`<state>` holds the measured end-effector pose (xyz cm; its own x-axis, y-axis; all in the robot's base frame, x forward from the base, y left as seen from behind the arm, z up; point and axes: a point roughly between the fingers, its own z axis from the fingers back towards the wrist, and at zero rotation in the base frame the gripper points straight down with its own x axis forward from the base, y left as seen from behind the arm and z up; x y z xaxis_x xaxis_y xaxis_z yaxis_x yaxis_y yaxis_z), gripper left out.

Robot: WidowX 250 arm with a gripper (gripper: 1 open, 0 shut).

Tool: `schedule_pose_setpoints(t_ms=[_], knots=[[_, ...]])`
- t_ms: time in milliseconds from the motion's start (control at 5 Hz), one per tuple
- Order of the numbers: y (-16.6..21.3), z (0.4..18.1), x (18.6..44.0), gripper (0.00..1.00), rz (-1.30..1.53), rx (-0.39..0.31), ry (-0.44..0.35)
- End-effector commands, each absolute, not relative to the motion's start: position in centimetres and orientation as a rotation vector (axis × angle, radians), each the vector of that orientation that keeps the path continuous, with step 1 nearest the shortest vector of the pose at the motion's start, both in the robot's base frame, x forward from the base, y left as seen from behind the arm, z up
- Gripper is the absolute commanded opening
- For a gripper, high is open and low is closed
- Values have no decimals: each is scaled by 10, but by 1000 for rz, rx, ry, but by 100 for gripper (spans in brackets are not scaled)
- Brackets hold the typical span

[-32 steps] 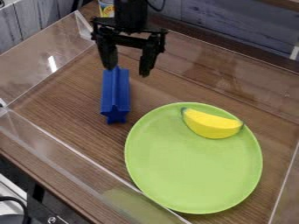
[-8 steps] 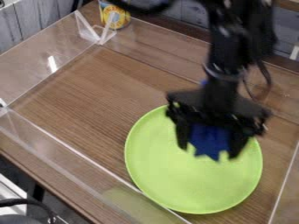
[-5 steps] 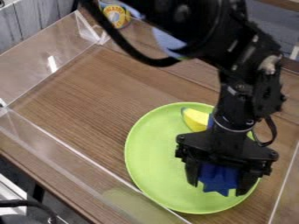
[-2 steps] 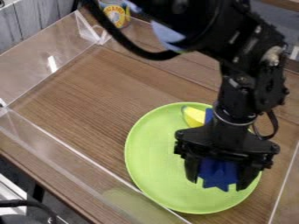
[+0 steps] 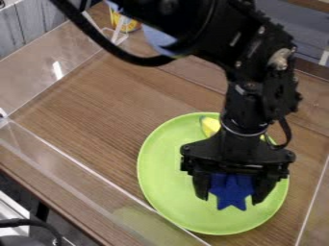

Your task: Put the blue object in the green plate

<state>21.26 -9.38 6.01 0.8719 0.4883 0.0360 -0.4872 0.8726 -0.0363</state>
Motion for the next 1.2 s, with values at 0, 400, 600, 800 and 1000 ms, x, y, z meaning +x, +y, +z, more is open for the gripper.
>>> schedule_pose_setpoints(t_ms=[0,400,600,800,1000], knots=[[-96,67,229,100,527,-53,-77],[-91,61,227,100,664,-51,-82],[-97,65,228,100,657,-52,-78],[-105,67,235,100,644,-54,-72],[-113,67,243,100,631,-56,-71]])
